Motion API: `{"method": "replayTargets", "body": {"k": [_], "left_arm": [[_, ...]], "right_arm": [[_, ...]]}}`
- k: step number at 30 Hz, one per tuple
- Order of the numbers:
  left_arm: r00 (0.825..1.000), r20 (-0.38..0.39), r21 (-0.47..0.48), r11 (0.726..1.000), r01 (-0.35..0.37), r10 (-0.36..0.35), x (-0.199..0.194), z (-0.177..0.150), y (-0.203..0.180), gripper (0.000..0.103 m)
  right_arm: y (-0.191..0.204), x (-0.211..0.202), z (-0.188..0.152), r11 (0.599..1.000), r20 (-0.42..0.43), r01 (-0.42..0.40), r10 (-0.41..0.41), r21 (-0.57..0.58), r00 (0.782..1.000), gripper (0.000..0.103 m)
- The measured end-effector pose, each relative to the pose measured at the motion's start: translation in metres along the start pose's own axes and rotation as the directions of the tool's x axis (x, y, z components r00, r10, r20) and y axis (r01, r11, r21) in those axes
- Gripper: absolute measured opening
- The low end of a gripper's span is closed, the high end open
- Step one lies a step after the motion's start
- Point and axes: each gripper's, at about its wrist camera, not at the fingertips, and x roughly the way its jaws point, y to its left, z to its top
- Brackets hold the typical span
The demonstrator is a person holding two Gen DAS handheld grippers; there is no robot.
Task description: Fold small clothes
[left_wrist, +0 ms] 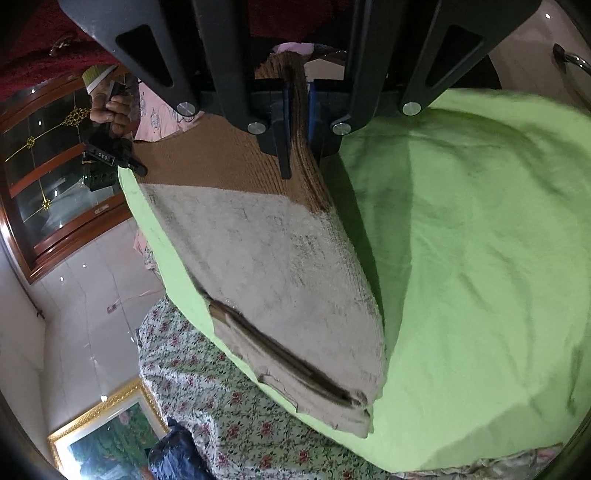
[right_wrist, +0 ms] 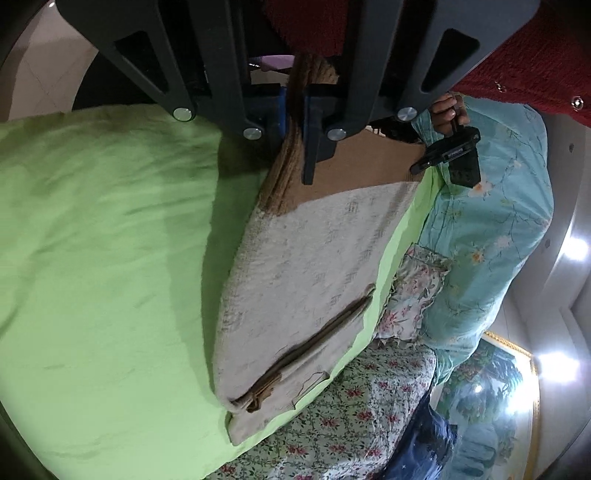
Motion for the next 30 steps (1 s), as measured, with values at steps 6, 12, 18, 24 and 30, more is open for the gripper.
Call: {"method": "replayTargets", "body": {"k": [6, 12, 18, 24, 30], "left_arm": [[0.995, 0.096, 0.069, 0.997, 0.018, -0.024, -0.02, 0.045, -0.024, 0.005], [0.967, 0.247, 0.146, 0.989, 0.023, -0.059, -0.035, 0.128, -0.053, 0.005], [0.945, 0.324, 0.149, 0.989, -0.019, -0.031, -0.003, 0.223, -0.065, 0.005], [0.954, 0.296, 0.118, 0.99, -0.083, 0.045, 0.065, 0.307, -0.049, 0.005], [0.97, 0.217, 0.018, 0.994, -0.111, 0.105, 0.133, 0.362, -0.004, 0.005]], "right_arm": [[0.025, -0.006, 0.033, 0.996, 0.065, -0.075, 0.078, -0.041, 0.995, 0.007], [0.055, -0.004, 0.111, 0.985, 0.169, -0.119, 0.139, -0.127, 0.976, 0.007], [0.058, 0.029, 0.206, 0.988, 0.243, -0.065, 0.098, -0.143, 0.965, 0.007], [0.045, 0.07, 0.294, 0.993, 0.26, 0.033, -0.003, -0.11, 0.966, 0.007], [0.019, 0.121, 0.35, 0.992, 0.225, 0.101, -0.083, -0.069, 0.971, 0.007]]}}
